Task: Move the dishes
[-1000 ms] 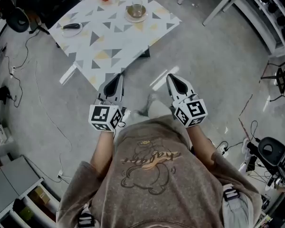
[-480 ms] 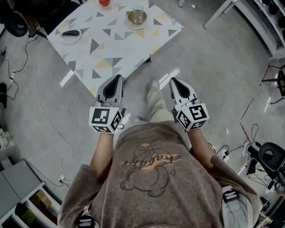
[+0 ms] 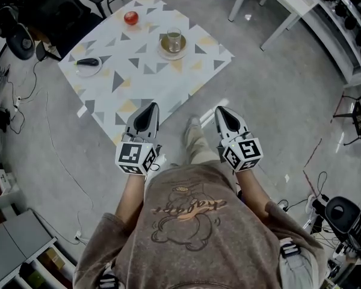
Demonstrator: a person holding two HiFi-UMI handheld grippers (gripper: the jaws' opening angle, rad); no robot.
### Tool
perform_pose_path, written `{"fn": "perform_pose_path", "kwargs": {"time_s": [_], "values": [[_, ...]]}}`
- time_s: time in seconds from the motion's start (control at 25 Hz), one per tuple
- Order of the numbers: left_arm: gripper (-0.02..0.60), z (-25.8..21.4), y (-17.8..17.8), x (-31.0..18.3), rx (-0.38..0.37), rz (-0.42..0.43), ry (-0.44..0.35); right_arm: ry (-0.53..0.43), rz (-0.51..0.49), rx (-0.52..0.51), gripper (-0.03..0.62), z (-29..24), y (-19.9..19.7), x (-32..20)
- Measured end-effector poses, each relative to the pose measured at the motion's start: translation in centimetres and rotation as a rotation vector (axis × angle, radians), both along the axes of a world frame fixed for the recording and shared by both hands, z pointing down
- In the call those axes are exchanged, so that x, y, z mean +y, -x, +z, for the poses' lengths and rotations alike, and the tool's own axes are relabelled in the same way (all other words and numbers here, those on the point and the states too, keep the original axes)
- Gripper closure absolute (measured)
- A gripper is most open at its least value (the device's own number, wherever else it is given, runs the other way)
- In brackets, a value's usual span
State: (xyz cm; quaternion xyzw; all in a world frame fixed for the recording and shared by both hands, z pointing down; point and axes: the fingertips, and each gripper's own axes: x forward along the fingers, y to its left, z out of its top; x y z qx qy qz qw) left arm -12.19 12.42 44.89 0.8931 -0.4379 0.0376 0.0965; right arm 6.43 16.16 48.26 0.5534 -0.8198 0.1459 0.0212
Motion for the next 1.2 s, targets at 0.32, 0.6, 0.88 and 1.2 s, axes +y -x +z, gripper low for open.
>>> {"fn": "perform_pose_path", "kwargs": {"time_s": [0.32, 0.6, 0.88, 1.2], "values": [[0.565, -1.1, -2.6, -7.8, -0.012, 0.009, 0.007, -0.002, -0.028, -0.009, 0.588, -1.0, -1.8, -7.6], [0.565, -1.9, -4.7, -13.0, -0.029, -0.008, 0.006, -0.004, -0.066, -0.024, 0.588, -1.8, -3.7, -13.3], [0.565, -2.4, -6.2, -17.6, -0.027, -0.066, -0.003, -0.005, -0.115, -0.024, 0.588, -2.1, -5.4, -18.6], [0.565, -3.3, -7.2, -20.7, -0.041, -0.095, -0.018, 0.002, -0.171, -0.032, 0.588, -2.6, -5.4, -22.4]]}}
